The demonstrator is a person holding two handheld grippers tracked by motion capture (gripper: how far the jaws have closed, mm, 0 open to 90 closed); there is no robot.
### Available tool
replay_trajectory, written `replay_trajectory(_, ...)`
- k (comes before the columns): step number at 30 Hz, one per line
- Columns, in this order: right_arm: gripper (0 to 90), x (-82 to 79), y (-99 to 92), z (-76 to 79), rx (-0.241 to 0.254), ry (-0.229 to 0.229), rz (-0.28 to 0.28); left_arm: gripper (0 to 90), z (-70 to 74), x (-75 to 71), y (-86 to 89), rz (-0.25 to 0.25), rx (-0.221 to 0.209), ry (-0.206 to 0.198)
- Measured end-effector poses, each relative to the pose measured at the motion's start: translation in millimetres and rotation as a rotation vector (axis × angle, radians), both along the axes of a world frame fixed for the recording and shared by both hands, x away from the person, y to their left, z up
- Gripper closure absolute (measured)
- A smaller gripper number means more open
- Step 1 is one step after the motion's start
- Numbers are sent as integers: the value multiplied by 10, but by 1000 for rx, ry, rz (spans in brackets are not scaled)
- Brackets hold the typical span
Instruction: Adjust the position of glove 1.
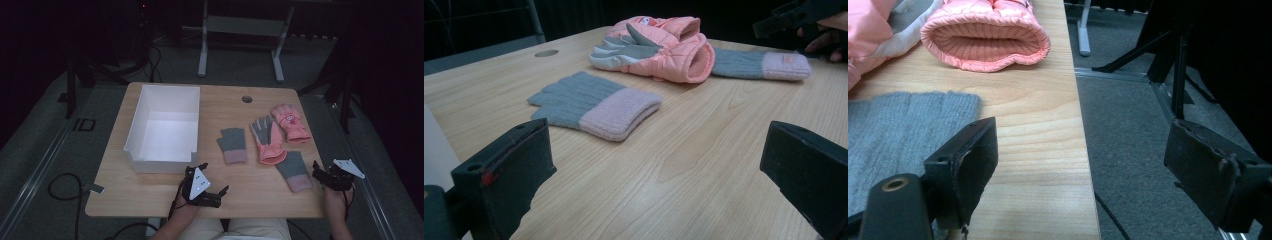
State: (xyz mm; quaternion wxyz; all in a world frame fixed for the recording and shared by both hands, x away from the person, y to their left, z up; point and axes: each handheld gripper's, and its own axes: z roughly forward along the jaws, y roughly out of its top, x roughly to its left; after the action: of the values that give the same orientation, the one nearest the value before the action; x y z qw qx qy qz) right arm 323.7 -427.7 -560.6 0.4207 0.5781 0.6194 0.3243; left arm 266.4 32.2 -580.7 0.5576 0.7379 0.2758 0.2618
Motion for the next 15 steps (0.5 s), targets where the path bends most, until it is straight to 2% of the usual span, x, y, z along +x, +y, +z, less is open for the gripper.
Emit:
replay_trajectory(7, 129, 2, -1, 2, 0, -1, -14, 3, 0, -2, 1, -1, -1, -4)
replay_trajectory(15, 113, 27, -2, 1, 5, 27, -22, 3, -1, -11, 10, -1, -1, -8)
